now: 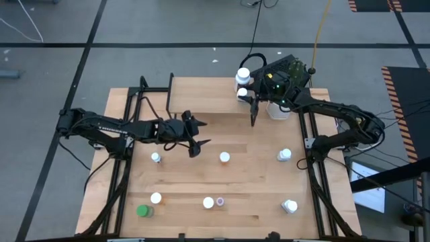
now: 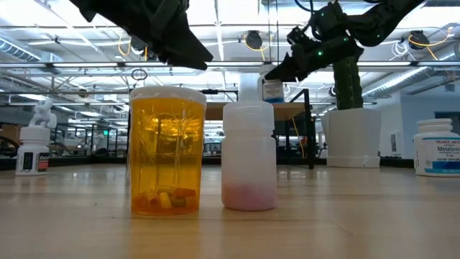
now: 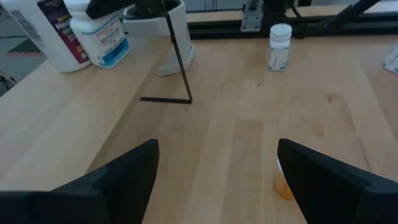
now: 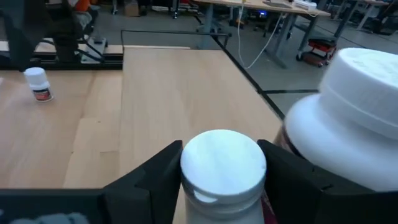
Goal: Pick and place medicine bottles onto shelf by color
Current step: Put the top left white blue pill bottle on the shelf
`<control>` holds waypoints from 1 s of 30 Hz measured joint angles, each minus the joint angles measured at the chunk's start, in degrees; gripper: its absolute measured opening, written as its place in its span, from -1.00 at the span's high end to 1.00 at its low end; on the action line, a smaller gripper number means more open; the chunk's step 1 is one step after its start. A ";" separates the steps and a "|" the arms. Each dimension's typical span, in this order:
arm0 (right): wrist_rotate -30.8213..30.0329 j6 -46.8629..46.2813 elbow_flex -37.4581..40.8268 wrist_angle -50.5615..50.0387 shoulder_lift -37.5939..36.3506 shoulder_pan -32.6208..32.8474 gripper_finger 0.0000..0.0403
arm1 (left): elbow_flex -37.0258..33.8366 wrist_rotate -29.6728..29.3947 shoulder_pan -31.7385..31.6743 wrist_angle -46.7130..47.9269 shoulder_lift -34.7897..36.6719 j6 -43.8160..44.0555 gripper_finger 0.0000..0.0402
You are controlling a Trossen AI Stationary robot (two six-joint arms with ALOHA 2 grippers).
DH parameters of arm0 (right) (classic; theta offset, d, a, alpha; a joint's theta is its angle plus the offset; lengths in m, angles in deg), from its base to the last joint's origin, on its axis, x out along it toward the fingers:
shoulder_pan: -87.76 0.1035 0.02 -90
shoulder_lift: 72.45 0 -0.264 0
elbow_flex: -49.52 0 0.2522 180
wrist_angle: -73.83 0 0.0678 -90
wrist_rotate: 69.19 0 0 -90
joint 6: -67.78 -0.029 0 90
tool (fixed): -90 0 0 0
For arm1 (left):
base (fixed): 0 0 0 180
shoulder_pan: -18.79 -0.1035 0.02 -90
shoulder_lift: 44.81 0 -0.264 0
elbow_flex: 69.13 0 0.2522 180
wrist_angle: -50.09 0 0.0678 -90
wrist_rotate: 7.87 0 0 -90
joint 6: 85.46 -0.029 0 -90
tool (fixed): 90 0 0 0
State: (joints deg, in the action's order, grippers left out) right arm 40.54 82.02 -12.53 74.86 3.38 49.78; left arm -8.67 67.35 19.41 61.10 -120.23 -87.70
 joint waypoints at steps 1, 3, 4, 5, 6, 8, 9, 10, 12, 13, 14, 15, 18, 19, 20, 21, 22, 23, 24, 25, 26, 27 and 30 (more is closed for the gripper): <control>0.02 -0.02 0.00 0.02 0.00 0.00 -0.03 | 0.00 0.00 0.00 0.26 0.00 0.23 -0.65; 0.04 -0.02 0.00 0.26 0.00 0.04 -0.10 | 0.00 -0.02 0.00 0.29 0.00 0.88 -0.65; 0.00 -0.01 0.00 0.38 0.00 0.03 -0.14 | 0.00 -0.02 0.00 0.29 0.00 0.89 -0.65; 0.00 0.00 0.00 0.42 -0.04 0.02 -0.16 | 0.00 -0.04 0.00 0.29 0.00 0.90 -0.65; 0.00 0.03 0.00 0.45 -0.06 0.01 -0.19 | 0.00 -0.04 0.00 0.33 0.00 0.90 -0.65; -0.02 0.28 0.00 0.82 -0.07 0.00 -0.22 | 0.00 -0.04 0.00 0.34 0.00 0.90 -0.65; -0.03 0.62 0.00 1.08 -0.23 0.00 -0.23 | 0.00 -0.04 0.00 0.43 0.00 0.86 -0.65; -0.14 1.20 0.00 1.22 -0.53 0.00 -0.23 | 0.00 -0.05 0.00 0.52 0.00 0.75 -0.65; -0.33 2.35 0.00 1.97 -1.50 0.07 -0.23 | 0.00 -0.07 0.00 0.53 0.00 0.68 -0.65; -0.35 2.80 0.00 2.04 -2.21 0.09 -0.23 | 0.00 -0.07 0.00 0.55 0.00 0.66 -0.65; -0.40 2.86 0.00 1.86 -3.06 0.13 -0.22 | 0.00 -0.07 0.00 0.61 0.00 0.41 -0.65; -0.42 2.84 0.00 1.60 -3.88 0.17 -0.22 | 0.00 -0.09 0.00 0.81 0.00 0.14 -0.65; -0.75 2.71 0.00 -1.14 -6.93 0.17 -0.20 | 0.00 -0.21 0.00 1.19 0.00 -0.34 -0.65; -1.51 2.69 0.00 -2.22 -7.88 0.23 -0.20 | 0.00 -0.22 0.00 1.24 0.00 -0.42 -0.65; -2.01 2.68 -0.02 -3.62 -8.79 0.34 -0.20 | 0.00 -0.22 0.00 1.28 0.00 -0.44 -0.65; -2.37 2.41 -0.02 -5.54 -9.55 0.60 -0.20 | 0.00 -0.24 0.00 1.36 0.00 -0.46 -0.65; -3.33 1.89 -0.02 -7.43 -10.14 1.00 -0.20 | 0.00 -0.24 0.00 1.36 0.00 -0.46 -0.65; -3.59 1.58 -0.02 -9.58 -10.49 1.39 -0.20 | 0.00 -0.24 0.00 1.36 0.00 -0.46 -0.65; -3.59 1.61 -0.04 -11.80 -10.65 1.92 -0.18 | 0.00 -0.24 0.00 1.35 0.00 -0.46 -0.65; -3.60 1.71 -0.04 -13.94 -10.61 2.45 -0.17 | 0.00 -0.24 0.00 1.34 0.00 -0.44 -0.65; -3.65 1.77 -0.02 -15.54 -10.37 2.92 -0.14 | 0.00 -0.26 0.00 1.36 0.00 -0.41 -0.65; -4.25 1.88 -0.02 -16.37 -10.03 3.43 -0.11 | 0.00 -0.26 0.00 1.34 0.00 -0.39 -0.65; -4.99 2.60 -0.02 -16.78 -8.96 4.39 -0.02 | 0.00 -0.26 0.00 1.32 0.00 -0.34 -0.65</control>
State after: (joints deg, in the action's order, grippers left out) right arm 35.55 84.62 -12.55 58.08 -5.58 54.17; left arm -8.67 67.08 19.41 62.42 -120.23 -88.04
